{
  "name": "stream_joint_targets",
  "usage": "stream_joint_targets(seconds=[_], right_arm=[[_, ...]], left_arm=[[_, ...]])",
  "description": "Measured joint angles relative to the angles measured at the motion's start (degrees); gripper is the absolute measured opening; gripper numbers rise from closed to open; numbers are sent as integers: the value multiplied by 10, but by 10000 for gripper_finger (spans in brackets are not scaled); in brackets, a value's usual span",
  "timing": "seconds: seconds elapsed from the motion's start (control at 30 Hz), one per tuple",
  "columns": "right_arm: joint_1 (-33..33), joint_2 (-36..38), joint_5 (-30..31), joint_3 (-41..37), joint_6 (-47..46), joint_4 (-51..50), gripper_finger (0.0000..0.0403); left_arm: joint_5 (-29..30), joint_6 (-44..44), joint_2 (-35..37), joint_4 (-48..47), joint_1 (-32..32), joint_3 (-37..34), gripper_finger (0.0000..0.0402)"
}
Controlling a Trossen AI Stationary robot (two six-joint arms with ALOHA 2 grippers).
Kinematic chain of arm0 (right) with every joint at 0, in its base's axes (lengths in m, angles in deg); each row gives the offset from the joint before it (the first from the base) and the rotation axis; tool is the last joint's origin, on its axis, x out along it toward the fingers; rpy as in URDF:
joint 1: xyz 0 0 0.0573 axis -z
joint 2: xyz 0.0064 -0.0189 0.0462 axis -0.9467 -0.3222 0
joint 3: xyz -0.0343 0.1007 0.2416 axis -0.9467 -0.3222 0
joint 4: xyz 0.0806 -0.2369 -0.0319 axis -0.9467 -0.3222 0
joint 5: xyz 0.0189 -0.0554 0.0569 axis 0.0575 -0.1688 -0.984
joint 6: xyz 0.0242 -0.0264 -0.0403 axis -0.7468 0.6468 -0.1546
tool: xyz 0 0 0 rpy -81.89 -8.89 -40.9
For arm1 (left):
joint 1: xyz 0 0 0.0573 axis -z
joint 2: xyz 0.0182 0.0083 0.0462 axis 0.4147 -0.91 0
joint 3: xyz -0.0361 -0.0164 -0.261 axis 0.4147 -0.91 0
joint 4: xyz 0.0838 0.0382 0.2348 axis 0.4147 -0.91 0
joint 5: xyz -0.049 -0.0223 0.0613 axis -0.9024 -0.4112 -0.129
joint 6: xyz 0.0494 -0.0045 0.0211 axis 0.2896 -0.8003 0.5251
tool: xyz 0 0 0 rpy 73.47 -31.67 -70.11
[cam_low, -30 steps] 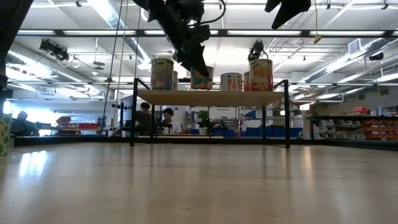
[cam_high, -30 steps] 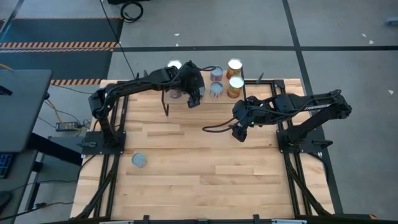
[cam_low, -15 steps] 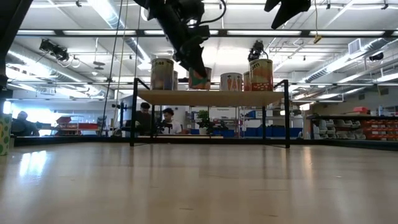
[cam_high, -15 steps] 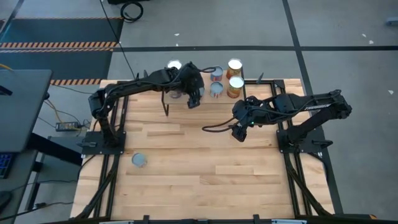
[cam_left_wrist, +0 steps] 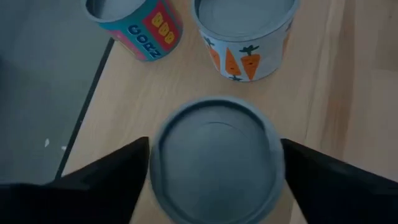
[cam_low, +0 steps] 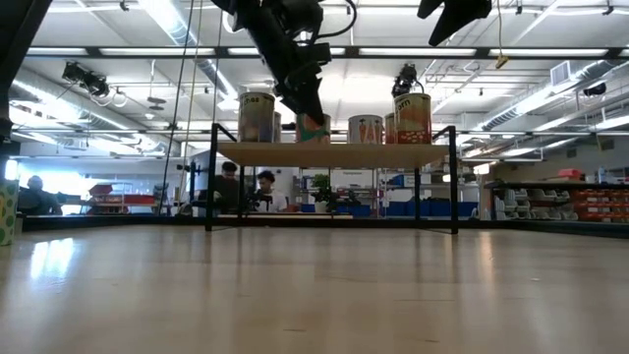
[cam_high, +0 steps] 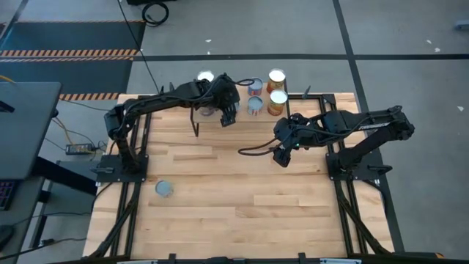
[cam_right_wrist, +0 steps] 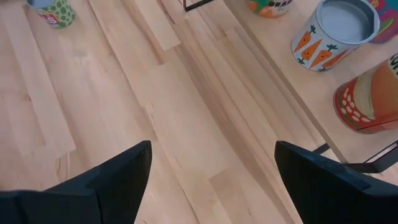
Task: Pick and place cans onto a shelf
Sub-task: Put the canned oranges on the shelf, then put the canned green peas on the shelf
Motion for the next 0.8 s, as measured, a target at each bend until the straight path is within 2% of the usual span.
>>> stream_joint_targets(seconds=[0.13, 0.33, 0.47, 0.63, 0.8], right_arm=[[0, 0, 0, 0, 0, 0, 347], [0, 0, 0, 0, 0, 0, 347], [0, 0, 0, 0, 0, 0, 347], [0, 0, 0, 0, 0, 5, 347], [0, 0, 0, 0, 8, 5, 347]], left_arm=[[0, -1, 0, 0, 0, 0, 388], [39, 5, 4, 4, 0, 1, 387], [41, 5, 10, -1, 0, 24, 386], [38, -6, 11, -47, 15, 69, 386], [-14, -83, 38, -181, 62, 144, 386]])
